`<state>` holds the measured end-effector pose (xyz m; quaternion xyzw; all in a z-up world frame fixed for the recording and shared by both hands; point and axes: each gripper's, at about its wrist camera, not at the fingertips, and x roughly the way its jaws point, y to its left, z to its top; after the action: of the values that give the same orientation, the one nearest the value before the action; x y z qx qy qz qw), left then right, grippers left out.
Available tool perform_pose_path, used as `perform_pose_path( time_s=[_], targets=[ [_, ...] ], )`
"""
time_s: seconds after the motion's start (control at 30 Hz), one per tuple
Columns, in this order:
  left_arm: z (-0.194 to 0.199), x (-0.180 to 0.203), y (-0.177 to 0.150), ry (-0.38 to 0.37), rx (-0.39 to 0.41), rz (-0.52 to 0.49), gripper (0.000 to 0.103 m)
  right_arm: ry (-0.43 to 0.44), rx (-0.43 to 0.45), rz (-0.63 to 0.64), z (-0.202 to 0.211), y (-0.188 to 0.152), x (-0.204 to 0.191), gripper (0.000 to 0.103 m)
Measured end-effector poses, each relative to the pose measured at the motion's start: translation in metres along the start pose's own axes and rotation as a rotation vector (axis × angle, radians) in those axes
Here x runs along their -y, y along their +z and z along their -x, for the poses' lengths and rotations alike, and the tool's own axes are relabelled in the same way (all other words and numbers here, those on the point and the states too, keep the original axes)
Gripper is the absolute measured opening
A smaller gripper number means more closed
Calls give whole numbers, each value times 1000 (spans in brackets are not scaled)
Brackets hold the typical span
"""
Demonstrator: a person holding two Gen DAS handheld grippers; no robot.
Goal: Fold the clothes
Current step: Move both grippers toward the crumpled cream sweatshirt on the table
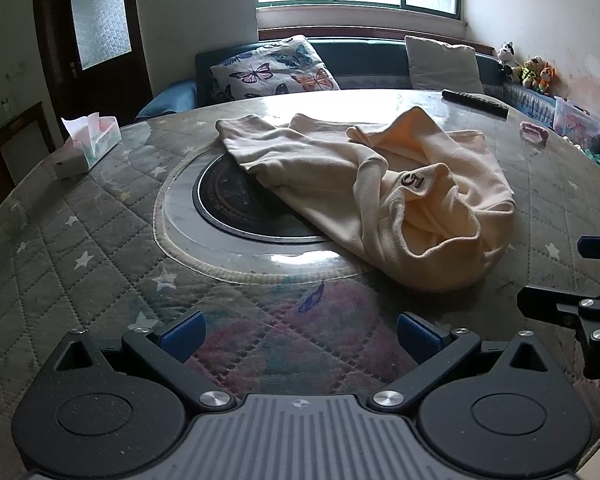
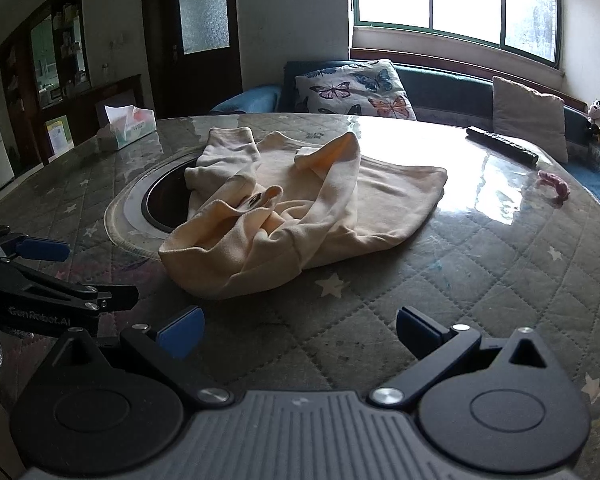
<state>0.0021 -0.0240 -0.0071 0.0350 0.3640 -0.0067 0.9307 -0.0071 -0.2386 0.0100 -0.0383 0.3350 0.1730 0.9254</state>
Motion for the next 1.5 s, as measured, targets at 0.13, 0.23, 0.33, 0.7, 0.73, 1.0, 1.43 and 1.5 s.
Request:
perform_pose_path(
  time_s=[0.13,0.23,0.33,0.7,0.73,1.0,1.43,1.5],
  targets=[
    [-2,1,0,-1,-5,-2,103,2,-3,-2,-2,0,0,103],
    [-3,3,0,-3,-6,-6,103,3,-4,-3,-2,0,0,103],
    [-3,4,1,-3,-7,-10,103,4,-5,-5,-3,0,1,103],
    [-7,7,3,-3,-10,-19,103,5,-10,-9,-6,1,2,103],
    [-7,7,3,-3,-11,-20,103,6,-10,-10,-6,1,3,103],
    [-9,8,5,-4,-13,-24,103,9,-14,-11,-9,2,3,103],
    [-14,8,10,-3,-17,-30,103,14,-20,-16,-14,6,5,103],
    [-15,7,11,-3,-18,-31,103,15,-20,-17,-15,6,5,103]
  ],
)
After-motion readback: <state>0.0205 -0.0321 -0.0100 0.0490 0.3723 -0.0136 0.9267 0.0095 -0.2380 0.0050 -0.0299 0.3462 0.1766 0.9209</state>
